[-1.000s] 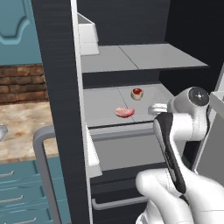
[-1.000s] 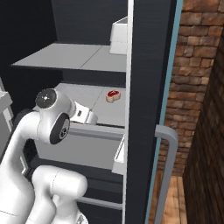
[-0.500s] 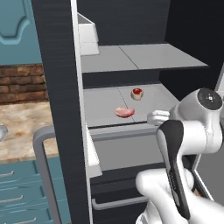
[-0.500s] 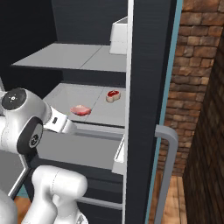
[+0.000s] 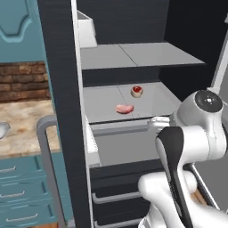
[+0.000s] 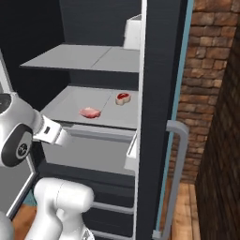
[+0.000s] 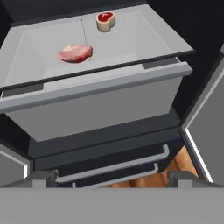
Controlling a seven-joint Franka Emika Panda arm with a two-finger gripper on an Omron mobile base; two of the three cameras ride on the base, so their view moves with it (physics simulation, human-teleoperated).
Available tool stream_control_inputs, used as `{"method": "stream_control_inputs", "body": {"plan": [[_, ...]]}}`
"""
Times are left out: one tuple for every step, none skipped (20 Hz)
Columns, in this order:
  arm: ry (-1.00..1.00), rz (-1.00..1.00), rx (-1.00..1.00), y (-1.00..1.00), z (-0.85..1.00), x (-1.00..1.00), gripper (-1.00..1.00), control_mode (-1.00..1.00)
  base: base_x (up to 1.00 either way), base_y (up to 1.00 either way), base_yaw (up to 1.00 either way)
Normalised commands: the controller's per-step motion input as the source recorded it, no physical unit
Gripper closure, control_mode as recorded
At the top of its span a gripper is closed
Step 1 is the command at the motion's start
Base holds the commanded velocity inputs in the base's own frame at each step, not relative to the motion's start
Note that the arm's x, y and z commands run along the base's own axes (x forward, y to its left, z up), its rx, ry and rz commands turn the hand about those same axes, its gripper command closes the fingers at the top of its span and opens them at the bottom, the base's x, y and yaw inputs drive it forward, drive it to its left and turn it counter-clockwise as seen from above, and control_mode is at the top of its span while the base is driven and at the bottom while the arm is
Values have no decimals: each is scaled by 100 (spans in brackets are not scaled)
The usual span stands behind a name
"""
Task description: Place the steak on the counter behind the older steak on the same shelf of the fridge to maintain FIFO order. Close the fridge door when finished.
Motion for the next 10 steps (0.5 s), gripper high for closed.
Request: {"method": "stream_control_inputs", "body": {"plan": [[0,0,0,0,0,0,-100,100,-100,-1,0],[0,0,0,0,0,0,-100,100,-86,0,0],[0,0,0,0,0,0,-100,100,-76,0,0],[0,0,0,0,0,0,-100,100,-66,-1,0],[0,0,0,0,0,0,-100,100,-62,0,0],[0,0,0,0,0,0,-100,100,-54,0,0],[0,0,0,0,0,0,-100,100,-46,0,0],[0,0,0,0,0,0,-100,100,-43,-3,0],[0,0,0,0,0,0,-100,100,-38,-14,0],[0,0,0,0,0,0,-100,100,-33,-9,0]]}}
